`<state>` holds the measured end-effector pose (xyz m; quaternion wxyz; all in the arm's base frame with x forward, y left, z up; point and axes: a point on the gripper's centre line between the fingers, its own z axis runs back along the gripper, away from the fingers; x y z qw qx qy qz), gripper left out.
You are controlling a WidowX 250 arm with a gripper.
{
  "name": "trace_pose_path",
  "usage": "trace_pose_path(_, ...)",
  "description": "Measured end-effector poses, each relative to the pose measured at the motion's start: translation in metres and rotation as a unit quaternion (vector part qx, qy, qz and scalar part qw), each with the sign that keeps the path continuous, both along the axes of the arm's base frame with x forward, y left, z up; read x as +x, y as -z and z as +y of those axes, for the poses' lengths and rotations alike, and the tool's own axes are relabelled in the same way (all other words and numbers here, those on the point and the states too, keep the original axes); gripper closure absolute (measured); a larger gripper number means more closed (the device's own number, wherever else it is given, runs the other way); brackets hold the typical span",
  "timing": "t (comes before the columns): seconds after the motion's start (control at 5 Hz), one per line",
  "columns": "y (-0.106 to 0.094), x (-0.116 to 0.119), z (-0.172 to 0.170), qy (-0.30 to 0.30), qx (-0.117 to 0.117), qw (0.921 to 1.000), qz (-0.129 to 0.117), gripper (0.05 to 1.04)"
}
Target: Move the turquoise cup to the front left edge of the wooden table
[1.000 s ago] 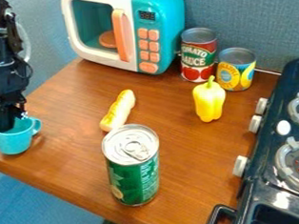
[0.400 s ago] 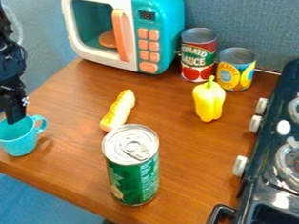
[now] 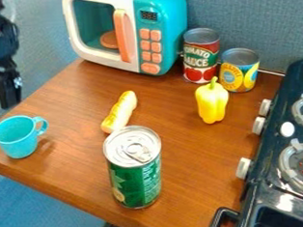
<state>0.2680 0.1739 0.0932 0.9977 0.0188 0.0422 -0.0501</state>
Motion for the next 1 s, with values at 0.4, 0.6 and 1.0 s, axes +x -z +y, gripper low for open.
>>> trace_pose_path(0.4,-0.052,0.058,-0.055,0.021,0.035,0.9987,-0.030,0.082)
trace_pose_path(0.6,-0.032,0.079,-0.079,0.009,0.042,0.9991,0.002,0.082)
trace_pose_path(1.0,-0.013,0.102,-0.109,-0.051,0.040,0.9978,-0.012,0.083)
